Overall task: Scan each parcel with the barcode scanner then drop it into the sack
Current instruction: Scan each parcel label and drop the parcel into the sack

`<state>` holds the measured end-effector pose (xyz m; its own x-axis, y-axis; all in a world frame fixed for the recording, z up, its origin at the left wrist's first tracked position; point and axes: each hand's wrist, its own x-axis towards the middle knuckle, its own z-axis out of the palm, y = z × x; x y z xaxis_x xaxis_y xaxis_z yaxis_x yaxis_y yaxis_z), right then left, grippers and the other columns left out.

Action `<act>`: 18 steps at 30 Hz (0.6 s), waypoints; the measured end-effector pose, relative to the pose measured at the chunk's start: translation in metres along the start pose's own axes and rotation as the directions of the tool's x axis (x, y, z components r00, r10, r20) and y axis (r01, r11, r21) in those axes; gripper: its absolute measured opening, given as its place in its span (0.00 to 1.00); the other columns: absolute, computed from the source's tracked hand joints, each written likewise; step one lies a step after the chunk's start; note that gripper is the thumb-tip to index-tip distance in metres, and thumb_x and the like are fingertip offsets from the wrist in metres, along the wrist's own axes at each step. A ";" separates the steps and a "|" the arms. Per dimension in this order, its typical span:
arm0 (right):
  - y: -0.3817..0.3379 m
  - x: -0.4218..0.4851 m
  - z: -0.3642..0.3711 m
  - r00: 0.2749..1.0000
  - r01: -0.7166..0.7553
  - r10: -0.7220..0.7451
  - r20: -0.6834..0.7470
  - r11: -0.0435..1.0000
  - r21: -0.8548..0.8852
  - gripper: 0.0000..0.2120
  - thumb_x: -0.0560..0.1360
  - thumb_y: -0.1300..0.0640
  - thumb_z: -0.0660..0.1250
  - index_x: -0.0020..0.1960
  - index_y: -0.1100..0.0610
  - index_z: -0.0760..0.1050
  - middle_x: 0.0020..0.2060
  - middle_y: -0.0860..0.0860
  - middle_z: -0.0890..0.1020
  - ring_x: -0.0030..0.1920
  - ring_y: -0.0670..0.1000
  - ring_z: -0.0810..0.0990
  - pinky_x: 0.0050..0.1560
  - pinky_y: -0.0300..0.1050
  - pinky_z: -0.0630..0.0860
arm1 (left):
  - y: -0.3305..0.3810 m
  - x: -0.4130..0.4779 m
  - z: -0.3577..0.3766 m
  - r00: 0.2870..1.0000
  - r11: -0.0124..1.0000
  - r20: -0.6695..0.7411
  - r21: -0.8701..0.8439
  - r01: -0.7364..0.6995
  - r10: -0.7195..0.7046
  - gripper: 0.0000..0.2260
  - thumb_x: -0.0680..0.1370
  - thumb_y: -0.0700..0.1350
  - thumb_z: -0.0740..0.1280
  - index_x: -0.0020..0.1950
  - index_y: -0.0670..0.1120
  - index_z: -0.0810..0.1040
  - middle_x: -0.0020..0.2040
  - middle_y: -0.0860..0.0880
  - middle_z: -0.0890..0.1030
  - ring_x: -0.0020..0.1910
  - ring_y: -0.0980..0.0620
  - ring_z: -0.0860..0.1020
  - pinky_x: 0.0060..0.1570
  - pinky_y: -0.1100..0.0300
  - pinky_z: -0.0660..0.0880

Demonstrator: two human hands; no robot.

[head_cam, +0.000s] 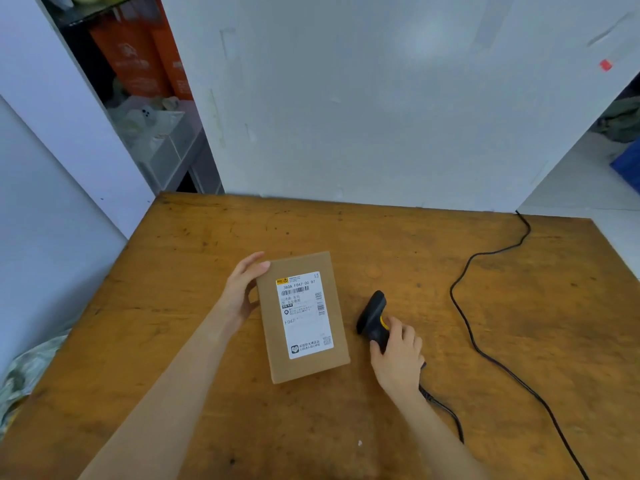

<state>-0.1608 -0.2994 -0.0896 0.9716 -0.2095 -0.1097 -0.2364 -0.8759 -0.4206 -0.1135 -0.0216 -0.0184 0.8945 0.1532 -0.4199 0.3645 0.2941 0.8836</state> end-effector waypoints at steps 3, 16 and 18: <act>0.001 0.017 0.009 0.995 0.005 0.014 0.102 0.983 -0.182 0.27 0.75 0.43 0.64 0.69 0.52 0.63 0.62 0.53 0.69 0.64 0.57 0.67 0.58 0.55 0.72 | -0.002 -0.003 0.000 0.999 1.000 -0.043 -0.030 0.009 -0.010 0.23 0.71 0.52 0.71 0.65 0.54 0.74 0.53 0.51 0.78 0.52 0.52 0.75 0.49 0.52 0.71; -0.045 -0.031 -0.074 0.920 0.025 -0.325 0.220 0.607 0.794 0.19 0.70 0.36 0.62 0.48 0.52 0.71 0.26 0.47 0.73 0.25 0.45 0.70 0.30 0.38 0.71 | 0.005 0.009 0.010 0.996 0.995 -0.093 -0.098 -0.023 0.014 0.28 0.60 0.59 0.74 0.58 0.55 0.78 0.47 0.53 0.80 0.47 0.53 0.77 0.41 0.56 0.72; -0.056 -0.049 -0.083 0.885 0.035 -0.401 0.239 0.568 0.822 0.18 0.71 0.37 0.62 0.50 0.49 0.72 0.26 0.46 0.73 0.25 0.45 0.69 0.29 0.38 0.70 | 0.006 0.012 0.018 0.996 0.995 -0.085 -0.094 -0.028 0.020 0.24 0.64 0.57 0.73 0.59 0.55 0.77 0.48 0.53 0.80 0.49 0.53 0.77 0.43 0.56 0.72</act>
<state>-0.1943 -0.2760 0.0142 0.9522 0.2695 -0.1440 -0.1070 -0.1471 -0.9833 -0.0966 -0.0347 -0.0147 0.8763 0.2390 -0.4183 0.3132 0.3773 0.8716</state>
